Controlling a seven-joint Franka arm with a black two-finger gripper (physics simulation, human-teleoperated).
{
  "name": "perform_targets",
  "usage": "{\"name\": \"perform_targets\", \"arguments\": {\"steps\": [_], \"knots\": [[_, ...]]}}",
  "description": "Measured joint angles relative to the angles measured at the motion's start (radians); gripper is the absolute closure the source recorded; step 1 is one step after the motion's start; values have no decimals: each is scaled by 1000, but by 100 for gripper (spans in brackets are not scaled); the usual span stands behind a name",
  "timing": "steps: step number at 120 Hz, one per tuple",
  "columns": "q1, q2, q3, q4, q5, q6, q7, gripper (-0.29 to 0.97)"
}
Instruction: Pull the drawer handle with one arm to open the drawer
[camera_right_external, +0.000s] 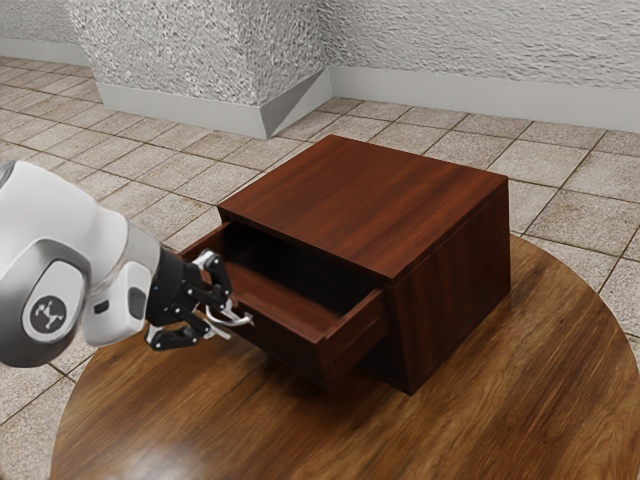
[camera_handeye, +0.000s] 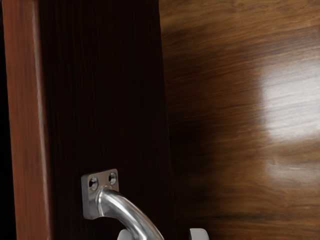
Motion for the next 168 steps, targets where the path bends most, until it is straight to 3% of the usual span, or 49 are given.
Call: {"name": "perform_targets", "arguments": {"steps": [137, 157, 168], "knots": [[0, -186, 29, -96, -2, -78, 6, 70], [9, -333, 62, -68, 8, -200, 4, 64], [43, -424, 108, 18, 41, -349, -7, 50]]}}
